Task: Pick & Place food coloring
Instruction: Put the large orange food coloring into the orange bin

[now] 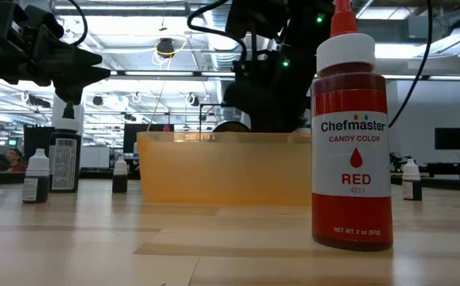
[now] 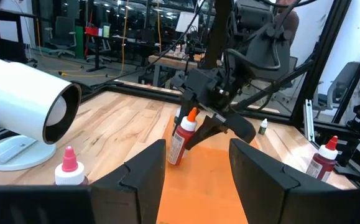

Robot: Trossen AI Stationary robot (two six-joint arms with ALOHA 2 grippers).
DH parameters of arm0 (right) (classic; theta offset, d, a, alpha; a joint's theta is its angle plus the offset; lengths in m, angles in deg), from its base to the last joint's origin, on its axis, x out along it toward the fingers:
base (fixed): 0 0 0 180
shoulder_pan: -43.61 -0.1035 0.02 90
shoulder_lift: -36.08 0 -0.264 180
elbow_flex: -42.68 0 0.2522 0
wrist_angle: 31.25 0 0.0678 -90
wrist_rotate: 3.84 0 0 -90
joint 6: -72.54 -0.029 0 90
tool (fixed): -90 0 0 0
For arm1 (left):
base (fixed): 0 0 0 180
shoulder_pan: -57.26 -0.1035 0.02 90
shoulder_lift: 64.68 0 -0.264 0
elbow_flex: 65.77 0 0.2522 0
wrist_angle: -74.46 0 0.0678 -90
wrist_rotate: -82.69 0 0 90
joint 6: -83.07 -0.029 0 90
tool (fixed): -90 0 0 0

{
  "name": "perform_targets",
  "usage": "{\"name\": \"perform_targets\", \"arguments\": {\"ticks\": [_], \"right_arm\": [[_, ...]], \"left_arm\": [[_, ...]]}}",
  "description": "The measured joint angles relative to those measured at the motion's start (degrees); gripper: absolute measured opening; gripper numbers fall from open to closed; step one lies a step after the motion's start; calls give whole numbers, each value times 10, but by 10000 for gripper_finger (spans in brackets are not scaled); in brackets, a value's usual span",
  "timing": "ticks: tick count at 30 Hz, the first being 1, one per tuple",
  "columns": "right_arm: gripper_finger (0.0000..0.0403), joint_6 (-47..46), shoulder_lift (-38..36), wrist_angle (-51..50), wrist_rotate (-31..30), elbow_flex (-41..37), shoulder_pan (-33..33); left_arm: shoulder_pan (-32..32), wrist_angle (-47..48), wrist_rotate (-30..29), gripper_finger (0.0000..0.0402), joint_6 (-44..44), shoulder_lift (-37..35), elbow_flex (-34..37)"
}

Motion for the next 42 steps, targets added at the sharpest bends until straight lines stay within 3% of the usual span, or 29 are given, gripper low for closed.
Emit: {"name": "perform_targets", "arguments": {"ticks": [13,42], "right_arm": [[149,0,0,-30,0,0,0],[203,1,-1,-28,34,0,0]], "left_arm": [[0,0,0,169,0,1,0],[0,0,0,169,0,1,0]]}}
